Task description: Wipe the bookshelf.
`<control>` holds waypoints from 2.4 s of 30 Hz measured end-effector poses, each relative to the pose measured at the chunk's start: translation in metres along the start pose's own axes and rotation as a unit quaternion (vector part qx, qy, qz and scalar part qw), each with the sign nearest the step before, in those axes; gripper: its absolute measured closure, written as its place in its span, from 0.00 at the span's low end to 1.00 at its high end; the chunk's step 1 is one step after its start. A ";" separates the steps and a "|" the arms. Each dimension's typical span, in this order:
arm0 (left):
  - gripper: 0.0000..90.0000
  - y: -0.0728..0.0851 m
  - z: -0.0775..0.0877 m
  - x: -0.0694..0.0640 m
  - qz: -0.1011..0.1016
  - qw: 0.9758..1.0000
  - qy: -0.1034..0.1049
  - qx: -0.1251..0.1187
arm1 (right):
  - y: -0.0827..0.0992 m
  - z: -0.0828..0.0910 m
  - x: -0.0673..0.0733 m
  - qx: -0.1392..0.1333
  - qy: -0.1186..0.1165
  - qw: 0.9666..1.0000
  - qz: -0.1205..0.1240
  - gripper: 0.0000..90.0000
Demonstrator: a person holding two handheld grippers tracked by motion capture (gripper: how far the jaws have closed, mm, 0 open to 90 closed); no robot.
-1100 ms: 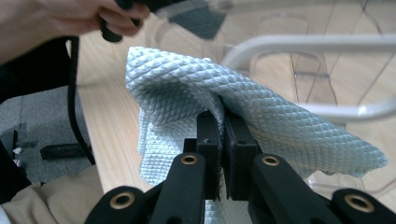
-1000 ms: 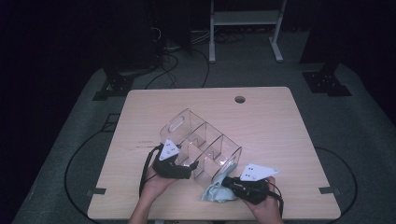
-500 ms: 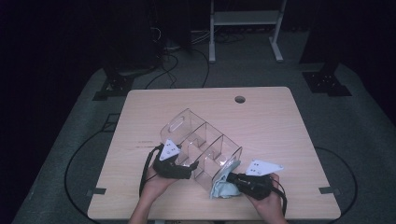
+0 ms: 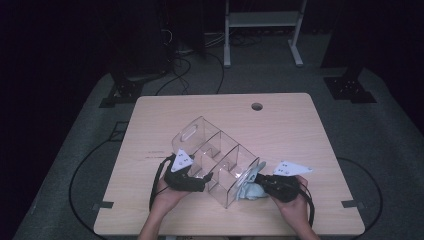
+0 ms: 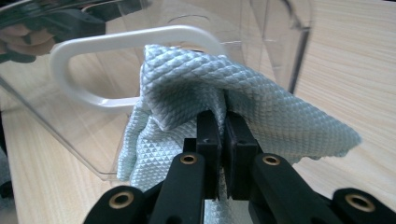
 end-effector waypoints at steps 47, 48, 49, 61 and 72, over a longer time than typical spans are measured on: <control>0.11 0.000 0.000 -0.002 0.004 1.000 -0.001 0.002 | -0.050 0.016 0.048 -0.031 -0.038 0.996 0.076 0.95; 0.11 0.000 0.000 -0.002 0.005 1.000 -0.001 0.002 | -0.050 0.015 0.050 -0.030 -0.041 0.996 0.076 0.95; 0.11 0.000 0.000 -0.002 0.005 1.000 -0.001 0.002 | -0.050 0.014 0.052 -0.029 -0.044 0.996 0.077 0.95; 0.11 0.000 0.000 -0.002 0.002 1.000 -0.001 0.002 | -0.045 0.003 0.076 -0.015 -0.076 0.992 0.096 0.95; 0.11 0.000 0.000 -0.002 0.002 1.000 -0.001 0.002 | -0.046 0.006 0.071 -0.020 -0.073 0.993 0.087 0.95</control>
Point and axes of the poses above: each handheld gripper's, and its own axes: z roughly backward along the jaws, y roughly out of its underside, x roughly to its left, the point moved 7 cm from there along -z, roughly forward along the jaws, and after that the axes turned 14 degrees about -y, right-handed, at the moved point
